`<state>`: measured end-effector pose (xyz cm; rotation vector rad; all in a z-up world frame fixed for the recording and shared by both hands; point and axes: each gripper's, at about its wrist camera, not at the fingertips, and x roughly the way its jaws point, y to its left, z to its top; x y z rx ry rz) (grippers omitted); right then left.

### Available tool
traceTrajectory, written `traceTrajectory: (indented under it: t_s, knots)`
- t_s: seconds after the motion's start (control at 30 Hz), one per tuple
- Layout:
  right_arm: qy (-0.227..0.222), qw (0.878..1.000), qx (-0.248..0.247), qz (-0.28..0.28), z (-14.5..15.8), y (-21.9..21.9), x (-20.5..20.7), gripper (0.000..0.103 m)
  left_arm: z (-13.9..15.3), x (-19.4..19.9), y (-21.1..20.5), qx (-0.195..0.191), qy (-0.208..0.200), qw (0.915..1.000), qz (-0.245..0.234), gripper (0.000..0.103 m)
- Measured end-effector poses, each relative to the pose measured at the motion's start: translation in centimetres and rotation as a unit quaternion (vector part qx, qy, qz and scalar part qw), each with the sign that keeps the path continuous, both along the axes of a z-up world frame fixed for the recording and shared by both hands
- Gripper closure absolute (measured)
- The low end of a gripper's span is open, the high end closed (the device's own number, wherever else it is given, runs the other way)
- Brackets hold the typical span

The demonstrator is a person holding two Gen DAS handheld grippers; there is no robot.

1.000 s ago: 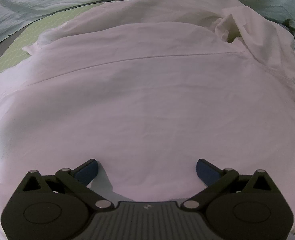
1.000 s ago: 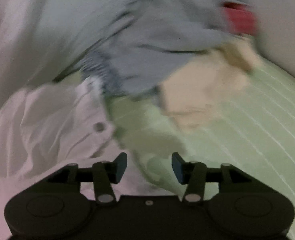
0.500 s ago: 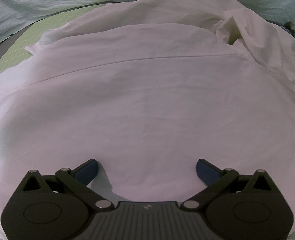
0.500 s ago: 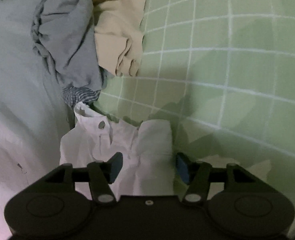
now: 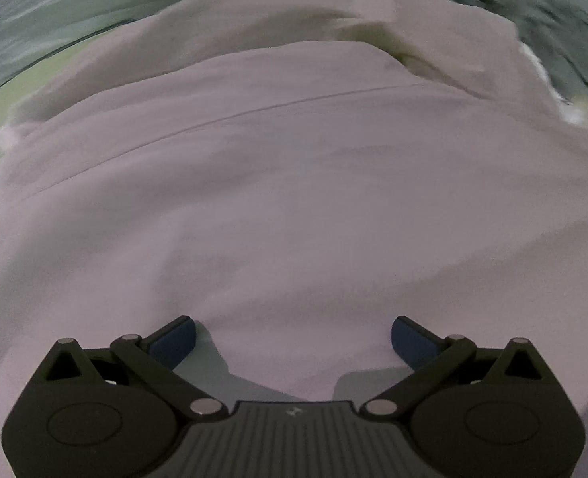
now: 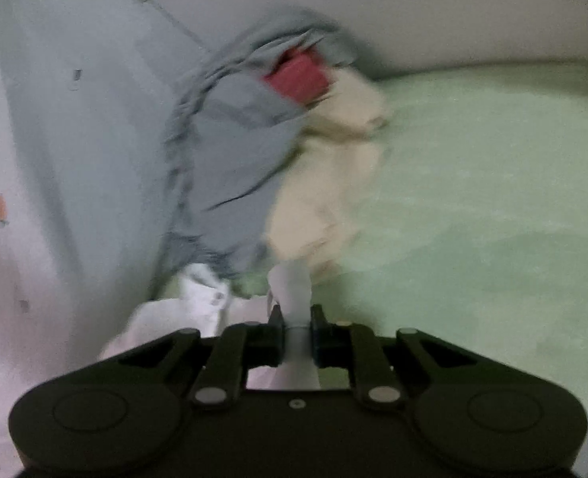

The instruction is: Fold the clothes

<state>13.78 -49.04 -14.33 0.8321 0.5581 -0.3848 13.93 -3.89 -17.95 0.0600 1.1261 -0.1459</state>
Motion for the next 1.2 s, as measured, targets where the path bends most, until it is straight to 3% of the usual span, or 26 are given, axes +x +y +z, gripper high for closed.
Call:
traceTrajectory:
  t_s: [0.17,0.3,0.4,0.5,0.6,0.7,0.83,0.93,1.0,1.2]
  knots:
    - [0.100,0.994,-0.055,-0.006,-2.6,-0.9,-0.9,0.087,0.4,-1.9,1.0,-0.012,0.007,0.9998,-0.013,0.000]
    - [0.167,0.968,-0.183,0.027,-1.7,2.2,0.9,0.074,1.3,-2.3,6.0,-0.048,0.008,0.9958,0.078,0.000]
    - [0.170,0.943,-0.284,0.031,0.5,5.5,1.8,0.040,2.1,-2.6,10.7,-0.082,-0.001,0.9840,0.158,0.000]
    - [0.136,0.934,-0.328,0.040,2.2,8.2,2.9,0.018,2.8,-2.8,15.3,-0.106,-0.014,0.9668,0.232,0.000]
    - [0.108,0.944,-0.300,0.088,2.5,11.1,4.8,0.003,3.7,-2.8,19.1,-0.104,-0.034,0.9541,0.279,0.000]
    - [0.096,0.946,-0.277,0.139,1.3,14.6,7.2,0.001,4.4,-2.5,22.2,-0.092,-0.055,0.9465,0.305,0.001]
    - [0.090,0.939,-0.272,0.190,-1.0,20.4,10.3,0.000,5.1,-0.8,26.1,-0.083,-0.073,0.9376,0.330,0.001]
    - [0.093,0.939,-0.267,0.198,-2.3,24.1,12.8,0.000,5.3,1.2,27.8,-0.079,-0.086,0.9377,0.327,0.001]
    - [0.094,0.940,-0.268,0.190,-2.9,26.1,14.4,0.000,5.7,2.9,29.1,-0.067,-0.099,0.9421,0.314,0.001]
    - [0.135,0.947,-0.266,0.119,-5.0,28.4,19.4,0.000,5.5,10.3,33.4,-0.071,-0.096,0.9536,0.276,0.001]
